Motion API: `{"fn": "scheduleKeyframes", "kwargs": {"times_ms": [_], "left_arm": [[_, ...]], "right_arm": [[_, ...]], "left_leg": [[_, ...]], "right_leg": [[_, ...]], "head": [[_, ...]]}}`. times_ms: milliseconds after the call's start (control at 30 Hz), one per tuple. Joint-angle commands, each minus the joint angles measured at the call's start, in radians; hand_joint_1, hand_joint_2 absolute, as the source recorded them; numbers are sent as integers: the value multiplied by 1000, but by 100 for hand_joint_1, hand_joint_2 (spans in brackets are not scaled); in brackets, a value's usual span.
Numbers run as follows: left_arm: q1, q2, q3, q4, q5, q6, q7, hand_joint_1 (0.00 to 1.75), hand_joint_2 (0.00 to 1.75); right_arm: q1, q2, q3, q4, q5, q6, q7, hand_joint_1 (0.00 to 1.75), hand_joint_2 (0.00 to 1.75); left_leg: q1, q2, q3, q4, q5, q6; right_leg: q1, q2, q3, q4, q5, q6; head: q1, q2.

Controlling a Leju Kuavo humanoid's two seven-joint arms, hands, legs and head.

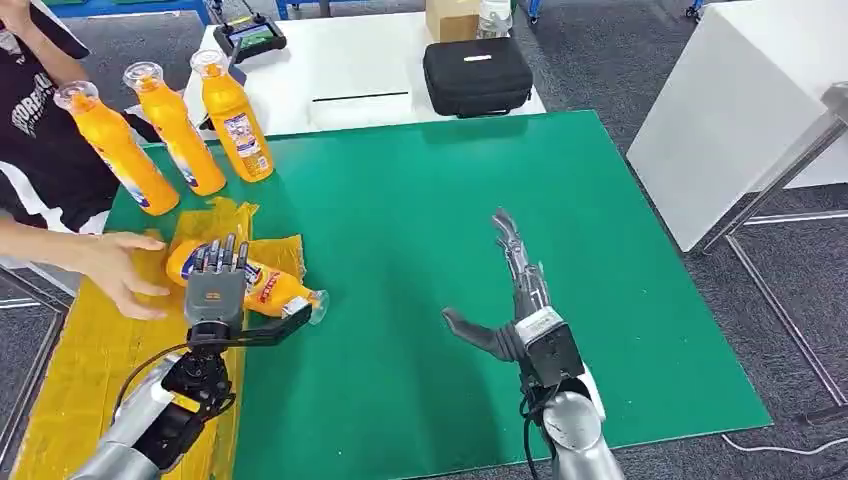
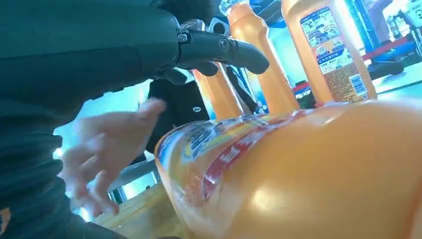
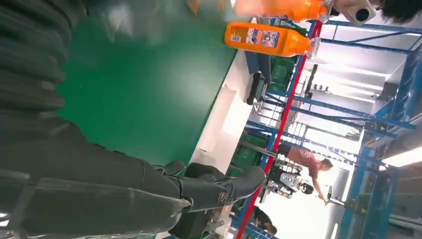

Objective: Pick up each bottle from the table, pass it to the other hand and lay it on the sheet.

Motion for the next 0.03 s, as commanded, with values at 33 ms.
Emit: {"fn": "scheduleKeyframes", "kwargs": {"times_ms": [33], "left_arm": [[-22,-42,22,30,-2,25,-29,0,175]], "right_arm": [[-30,-4,-16,33,1,8,3,0,175]], "left_leg": [[1,-1,4,0,-2,-1]], "right_leg": [[1,-1,5,0,-2,-1]], "head": [[0,0]]}}
